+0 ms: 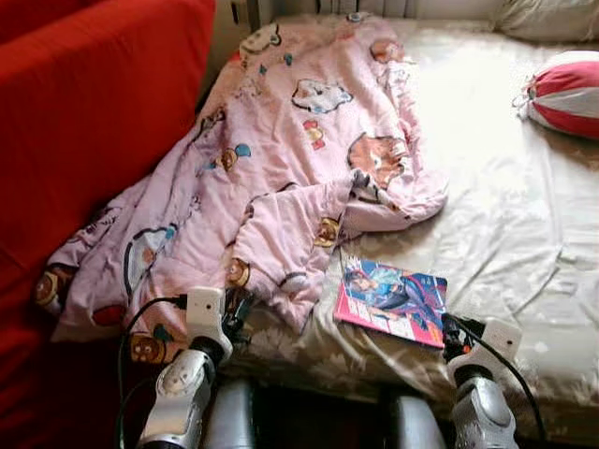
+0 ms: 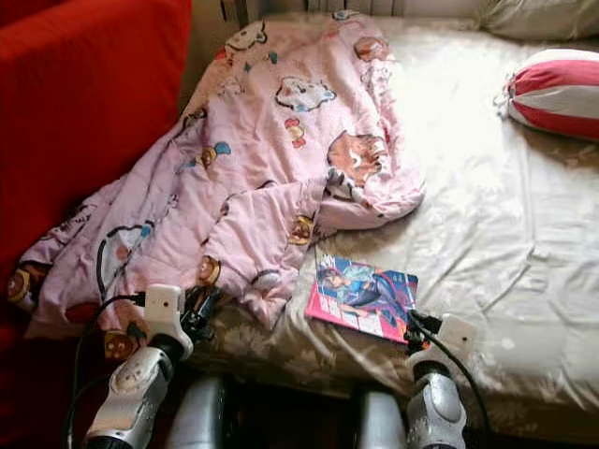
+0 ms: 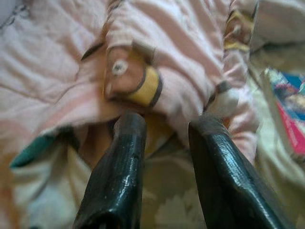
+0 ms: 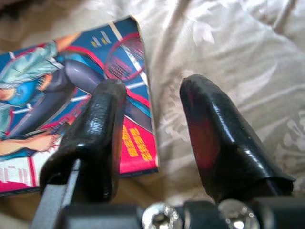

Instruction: Clean up the room

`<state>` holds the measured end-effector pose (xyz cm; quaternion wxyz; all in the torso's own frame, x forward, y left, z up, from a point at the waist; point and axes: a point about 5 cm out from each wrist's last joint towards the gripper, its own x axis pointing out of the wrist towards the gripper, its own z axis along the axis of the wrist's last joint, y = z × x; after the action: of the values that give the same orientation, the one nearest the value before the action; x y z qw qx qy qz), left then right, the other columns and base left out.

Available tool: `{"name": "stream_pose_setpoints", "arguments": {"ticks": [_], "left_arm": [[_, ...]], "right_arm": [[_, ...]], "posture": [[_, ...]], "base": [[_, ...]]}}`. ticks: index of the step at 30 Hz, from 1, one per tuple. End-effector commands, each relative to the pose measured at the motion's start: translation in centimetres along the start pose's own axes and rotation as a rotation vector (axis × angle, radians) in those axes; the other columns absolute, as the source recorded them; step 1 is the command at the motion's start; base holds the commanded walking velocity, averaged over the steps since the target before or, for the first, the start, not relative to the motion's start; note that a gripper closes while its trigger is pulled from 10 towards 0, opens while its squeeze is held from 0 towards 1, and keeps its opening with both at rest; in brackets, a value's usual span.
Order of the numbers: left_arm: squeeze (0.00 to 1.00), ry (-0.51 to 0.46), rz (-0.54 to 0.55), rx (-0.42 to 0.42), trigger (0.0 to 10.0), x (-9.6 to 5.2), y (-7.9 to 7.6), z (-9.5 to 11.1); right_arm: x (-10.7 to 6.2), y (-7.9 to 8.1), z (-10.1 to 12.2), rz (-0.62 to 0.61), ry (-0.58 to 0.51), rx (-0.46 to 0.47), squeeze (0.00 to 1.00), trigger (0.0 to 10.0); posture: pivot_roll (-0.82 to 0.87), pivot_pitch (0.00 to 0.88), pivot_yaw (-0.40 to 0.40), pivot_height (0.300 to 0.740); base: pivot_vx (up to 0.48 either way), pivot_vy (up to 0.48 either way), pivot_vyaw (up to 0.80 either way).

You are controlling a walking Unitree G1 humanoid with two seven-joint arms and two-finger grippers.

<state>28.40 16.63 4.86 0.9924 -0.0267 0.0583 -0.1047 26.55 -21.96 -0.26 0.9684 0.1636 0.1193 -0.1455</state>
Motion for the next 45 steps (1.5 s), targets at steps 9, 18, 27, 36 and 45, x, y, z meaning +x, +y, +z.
{"name": "stream_pose_setpoints", "arguments": {"ticks": [9,18,27,36,45], "left_arm": [[0.0,0.033,0.008,0.052,10.0,-0.8,0.8,-0.4],[0.0,0.04,0.001,0.071,10.0,-1.0,1.1,-0.3],[0.0,0.043,0.002,0.08,10.0,-1.1,1.5,-0.2],[0.0,0.045,0.011,0.094,10.0,-1.3,1.9,-0.1],[0.0,0.063,0.022,0.107,10.0,-2.2,2.4,-0.4]], "right_arm": [[-0.4,0.7,-1.3,0.02,0.057,0.059,0.0,10.0],[-0.1,1.8,-1.3,0.056,0.053,0.082,0.03,10.0],[0.5,1.3,0.3,0.03,-0.03,0.085,0.0,10.0],[0.2,1.2,-0.3,0.024,-0.005,0.078,0.0,10.0],[-0.2,1.1,-1.0,-0.002,0.017,0.101,0.0,10.0]], "posture": [[0.11,0.241,0.056,0.602],[0.11,0.248,0.077,0.602],[0.12,0.245,0.093,0.602],[0.13,0.241,0.109,0.602],[0.14,0.253,0.124,0.602]], "base": [[0.0,0.0,0.0],[0.0,0.0,0.0],[0.0,0.0,0.0],[0.0,0.0,0.0],[0.0,0.0,0.0]]}}
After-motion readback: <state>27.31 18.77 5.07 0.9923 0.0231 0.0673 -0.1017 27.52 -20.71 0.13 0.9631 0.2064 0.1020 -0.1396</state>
